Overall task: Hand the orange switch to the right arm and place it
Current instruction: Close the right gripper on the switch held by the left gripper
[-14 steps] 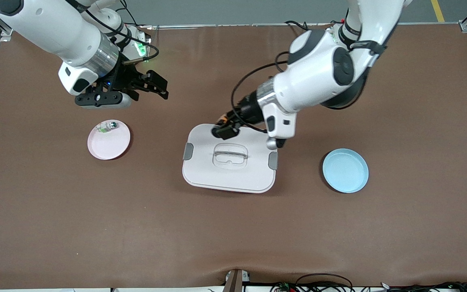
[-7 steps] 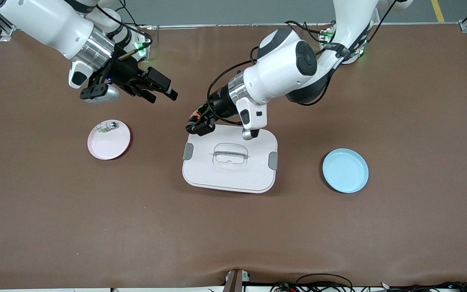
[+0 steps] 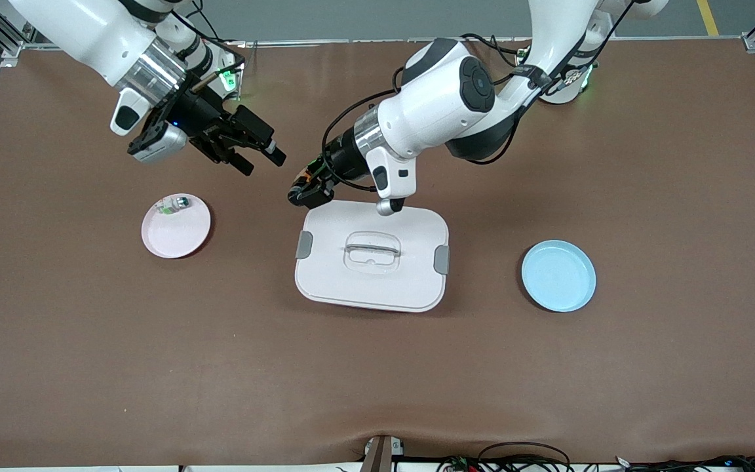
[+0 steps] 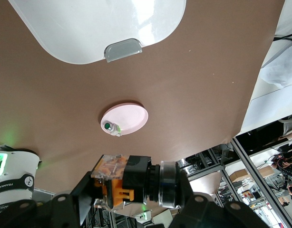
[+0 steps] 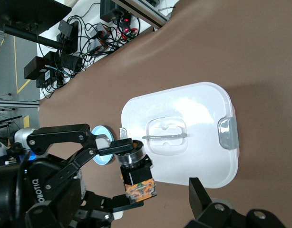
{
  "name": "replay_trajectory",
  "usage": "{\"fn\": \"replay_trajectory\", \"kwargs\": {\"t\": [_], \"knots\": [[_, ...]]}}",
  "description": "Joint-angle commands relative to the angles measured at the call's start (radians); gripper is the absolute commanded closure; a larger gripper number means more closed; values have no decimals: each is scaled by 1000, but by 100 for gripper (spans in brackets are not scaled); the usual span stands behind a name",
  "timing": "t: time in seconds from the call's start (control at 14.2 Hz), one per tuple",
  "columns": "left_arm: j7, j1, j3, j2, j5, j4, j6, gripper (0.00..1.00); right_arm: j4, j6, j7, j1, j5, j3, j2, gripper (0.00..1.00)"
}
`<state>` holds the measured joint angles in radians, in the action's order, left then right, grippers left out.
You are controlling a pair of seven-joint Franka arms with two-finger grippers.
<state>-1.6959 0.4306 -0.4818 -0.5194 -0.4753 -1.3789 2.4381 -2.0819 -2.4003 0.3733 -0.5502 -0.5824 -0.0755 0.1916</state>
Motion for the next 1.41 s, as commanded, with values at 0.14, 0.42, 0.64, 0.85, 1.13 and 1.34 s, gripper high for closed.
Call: {"fn": "replay_trajectory", "kwargs": {"t": [0.14, 0.42, 0.64, 0.85, 1.13, 1.34], "knots": [[-7, 7, -1, -17, -58, 32, 9, 100, -64, -25, -73, -11, -36, -9, 34, 0], [-11, 7, -3, -16, -63, 32, 9, 100, -64, -49, -70, -29, -119, -7, 25, 0], [-7, 7, -4, -11, -63, 32, 7, 100, -64, -49, -57, -33, -122, -7, 5, 0], [7, 5, -1, -16, -62, 32, 7, 100, -61, -48, -57, -34, -180, -7, -20, 0], [12, 7, -1, -19, -62, 32, 7, 100, -49, -52, -57, -39, -232, -7, -50, 0], [22, 5, -1, -16, -60, 32, 7, 100, -47, -79, -57, -59, -234, -7, -64, 0]]}}
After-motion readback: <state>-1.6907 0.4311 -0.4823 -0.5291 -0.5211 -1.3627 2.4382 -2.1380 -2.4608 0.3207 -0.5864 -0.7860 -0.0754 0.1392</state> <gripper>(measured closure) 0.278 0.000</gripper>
